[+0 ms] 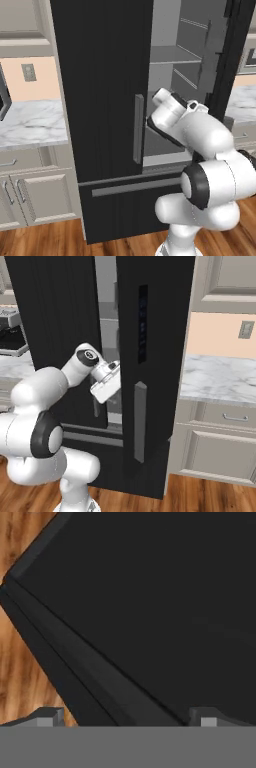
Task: Retrieve a lemon from the fridge and place it on the cutting board with the fish.
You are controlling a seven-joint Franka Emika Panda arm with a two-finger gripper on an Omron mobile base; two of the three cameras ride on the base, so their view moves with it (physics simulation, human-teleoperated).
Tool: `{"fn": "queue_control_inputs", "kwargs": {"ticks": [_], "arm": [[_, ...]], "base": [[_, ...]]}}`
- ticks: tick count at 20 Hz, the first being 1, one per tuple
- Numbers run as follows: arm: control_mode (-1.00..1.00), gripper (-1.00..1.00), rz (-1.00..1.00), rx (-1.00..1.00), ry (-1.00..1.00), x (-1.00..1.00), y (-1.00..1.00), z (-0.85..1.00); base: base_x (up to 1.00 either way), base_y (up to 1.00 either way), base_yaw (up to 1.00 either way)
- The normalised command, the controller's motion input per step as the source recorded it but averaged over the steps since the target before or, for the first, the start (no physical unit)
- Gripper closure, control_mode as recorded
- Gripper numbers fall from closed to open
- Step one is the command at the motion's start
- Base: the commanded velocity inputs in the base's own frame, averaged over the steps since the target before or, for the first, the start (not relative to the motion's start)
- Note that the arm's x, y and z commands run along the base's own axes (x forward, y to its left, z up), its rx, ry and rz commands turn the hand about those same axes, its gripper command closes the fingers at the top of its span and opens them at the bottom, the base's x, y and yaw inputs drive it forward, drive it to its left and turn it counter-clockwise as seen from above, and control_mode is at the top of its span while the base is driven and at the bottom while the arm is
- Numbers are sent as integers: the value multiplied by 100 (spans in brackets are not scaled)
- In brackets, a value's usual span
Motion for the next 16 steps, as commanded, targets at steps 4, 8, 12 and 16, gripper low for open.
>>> {"fn": "queue_control_inputs", "kwargs": {"ticks": [4, 8, 12, 16], "arm": [[-100, -100, -4, 0, 2, -100, -87, 0], [-100, -100, 0, 0, 1, -90, -97, 1], [-100, -100, 2, -6, 2, -11, -26, 0], [-100, -100, 6, -15, 0, 6, 4, 0]], "base": [[0, 0, 0], [0, 0, 0], [0, 0, 0], [0, 0, 0]]}}
